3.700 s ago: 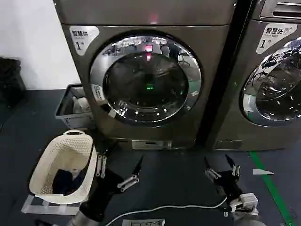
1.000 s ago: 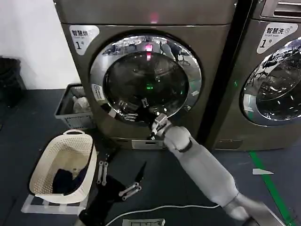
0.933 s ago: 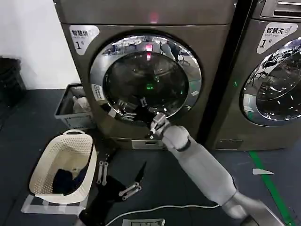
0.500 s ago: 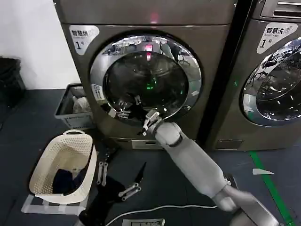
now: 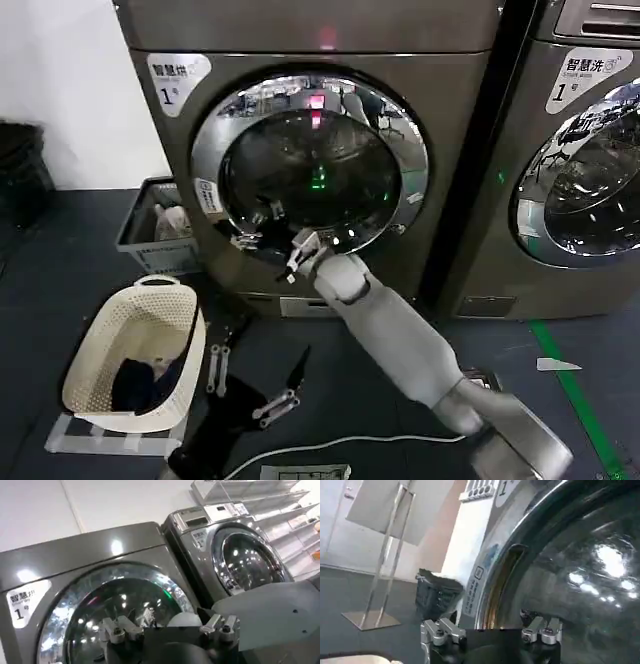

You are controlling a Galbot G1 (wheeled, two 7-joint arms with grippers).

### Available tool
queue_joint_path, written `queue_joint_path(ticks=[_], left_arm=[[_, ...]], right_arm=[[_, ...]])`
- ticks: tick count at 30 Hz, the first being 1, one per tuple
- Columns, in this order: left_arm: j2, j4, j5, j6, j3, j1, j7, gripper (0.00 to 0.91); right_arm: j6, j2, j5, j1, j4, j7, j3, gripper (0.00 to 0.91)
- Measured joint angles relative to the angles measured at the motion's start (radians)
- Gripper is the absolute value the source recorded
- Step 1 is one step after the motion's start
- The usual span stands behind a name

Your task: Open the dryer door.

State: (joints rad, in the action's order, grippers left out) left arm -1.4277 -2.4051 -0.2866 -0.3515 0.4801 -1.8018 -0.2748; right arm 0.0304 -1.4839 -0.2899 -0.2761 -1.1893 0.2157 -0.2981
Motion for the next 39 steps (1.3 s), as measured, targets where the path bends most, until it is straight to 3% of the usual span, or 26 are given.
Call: queue_joint_path(ticks=[8,39], left_arm=[[-0.004,0.0,-0.007,0.0,-0.001,-0.002,-0.002,0.907],[-0.016,-0.019,-0.031,-0.013,-0.003,-0.025,-0.003,0.907]], right_arm=[[0.0,-0.019,-0.03,0.028,0.03,0.004,-0.02,0.907],[0.039,-0.068,-0.038,0.116,0.166,0.046,-0.056,0.907]])
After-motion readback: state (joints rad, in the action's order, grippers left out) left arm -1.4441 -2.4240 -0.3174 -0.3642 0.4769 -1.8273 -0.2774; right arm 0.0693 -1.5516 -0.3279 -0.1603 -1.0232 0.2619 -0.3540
